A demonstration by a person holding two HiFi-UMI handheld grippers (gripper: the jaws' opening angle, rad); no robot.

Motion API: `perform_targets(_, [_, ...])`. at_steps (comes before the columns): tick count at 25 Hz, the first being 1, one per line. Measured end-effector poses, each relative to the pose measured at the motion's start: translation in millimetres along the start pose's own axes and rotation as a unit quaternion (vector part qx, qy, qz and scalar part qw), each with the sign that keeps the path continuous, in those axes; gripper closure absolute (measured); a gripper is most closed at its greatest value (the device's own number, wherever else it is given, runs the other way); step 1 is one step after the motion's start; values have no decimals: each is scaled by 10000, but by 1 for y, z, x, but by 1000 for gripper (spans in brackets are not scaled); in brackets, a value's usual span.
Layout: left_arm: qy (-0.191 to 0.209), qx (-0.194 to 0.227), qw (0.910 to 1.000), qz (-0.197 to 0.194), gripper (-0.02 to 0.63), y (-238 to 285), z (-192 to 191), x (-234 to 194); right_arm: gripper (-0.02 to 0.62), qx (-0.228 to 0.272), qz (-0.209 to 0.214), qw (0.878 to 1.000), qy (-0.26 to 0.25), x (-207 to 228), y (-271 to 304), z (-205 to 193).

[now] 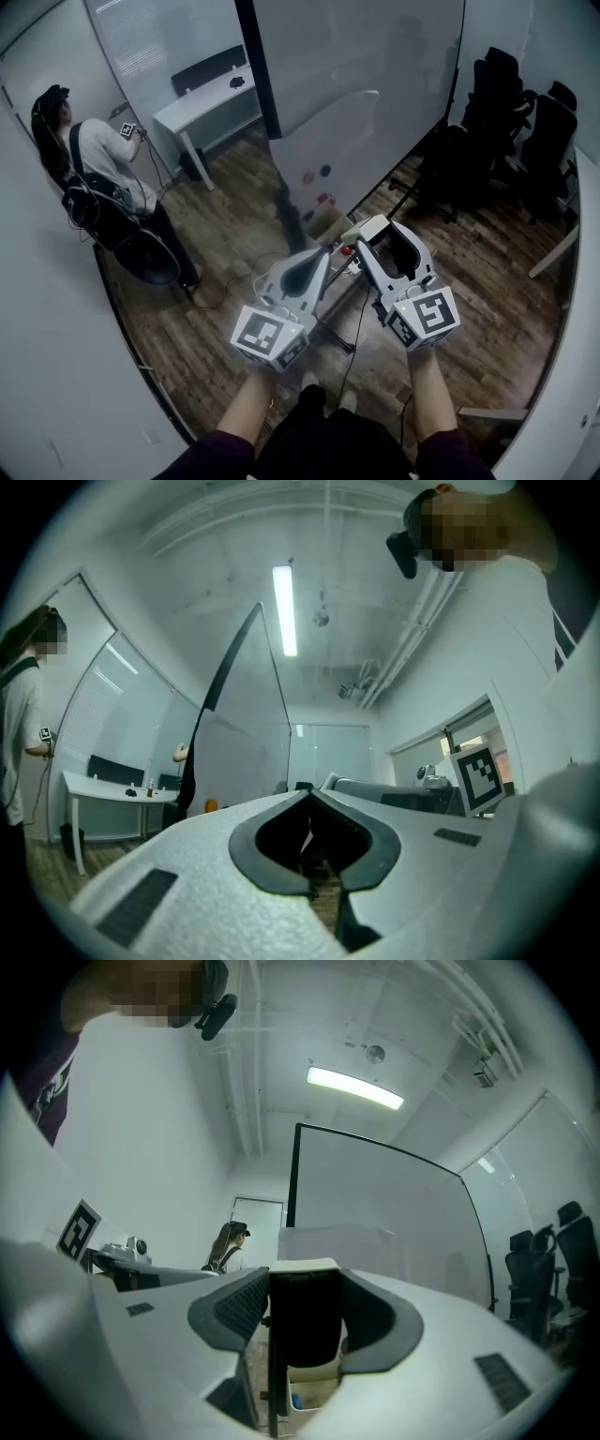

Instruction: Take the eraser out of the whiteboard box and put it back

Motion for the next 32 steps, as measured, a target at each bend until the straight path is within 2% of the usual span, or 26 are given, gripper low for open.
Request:
perform_targets(18, [-297,-438,9986,-72,601,28,-51,-45,365,-521,-146,9983,204,30,43,-70])
perform_targets(27, [-427,-683,9968,-8,601,41,-72,-62,365,-723,-82,9970,269,40,61,-101])
perform_targets(32, [-487,-809,9955,-36,601,44,-90,-71,365,-901,52,9953,349,44,76,-138])
Point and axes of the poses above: the fingertips, and each gripper's own axes: y forward along the fingers, x to its right, z out of its top, the point moved 1 cm from there along -y, backward along the fingers, and after that the axes turned 4 degrees about z, right-handed, at the moved point
